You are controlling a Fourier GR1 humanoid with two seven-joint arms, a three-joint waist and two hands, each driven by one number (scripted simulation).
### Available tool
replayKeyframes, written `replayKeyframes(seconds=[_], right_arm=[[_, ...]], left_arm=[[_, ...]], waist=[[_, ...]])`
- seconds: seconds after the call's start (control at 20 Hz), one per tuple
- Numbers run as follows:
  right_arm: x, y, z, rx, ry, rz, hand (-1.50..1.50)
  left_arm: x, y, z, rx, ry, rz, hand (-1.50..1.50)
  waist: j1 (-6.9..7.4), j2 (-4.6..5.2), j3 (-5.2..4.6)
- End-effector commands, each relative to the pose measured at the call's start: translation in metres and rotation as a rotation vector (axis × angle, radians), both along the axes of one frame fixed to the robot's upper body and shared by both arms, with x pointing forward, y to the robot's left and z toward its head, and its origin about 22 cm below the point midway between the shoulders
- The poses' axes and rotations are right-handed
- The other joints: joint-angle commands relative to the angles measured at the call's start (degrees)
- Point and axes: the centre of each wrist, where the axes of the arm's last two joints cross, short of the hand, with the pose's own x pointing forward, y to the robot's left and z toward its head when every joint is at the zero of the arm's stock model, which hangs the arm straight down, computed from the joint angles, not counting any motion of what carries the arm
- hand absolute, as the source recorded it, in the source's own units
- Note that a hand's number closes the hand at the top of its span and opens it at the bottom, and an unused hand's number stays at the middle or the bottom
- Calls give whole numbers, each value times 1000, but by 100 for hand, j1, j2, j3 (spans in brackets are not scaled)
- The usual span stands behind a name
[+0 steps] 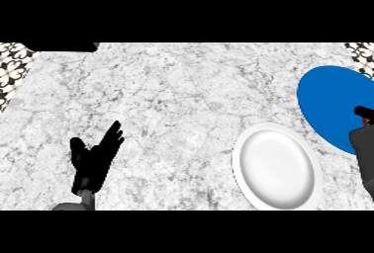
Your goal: Pick the squash from the plate and place it in the plate
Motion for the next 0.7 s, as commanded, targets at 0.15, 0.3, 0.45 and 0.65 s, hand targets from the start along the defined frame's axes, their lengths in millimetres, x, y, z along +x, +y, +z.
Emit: replayKeyframes(seconds=[0.15,0.3,0.45,0.65], right_arm=[[11,6,20,-194,-222,18,-150],[6,16,12,-190,-303,-31,-150],[-5,11,18,-161,-371,-13,-150],[-17,50,9,-79,-474,101,-150]], left_arm=[[1,-5,0,-8,17,1,0],[-3,13,-5,4,11,21,0],[-6,16,4,-4,6,38,0],[2,12,-11,12,1,46,0]], waist=[[-46,-31,5],[-58,-31,-6],[-120,-83,-15],[-234,-85,-29]])
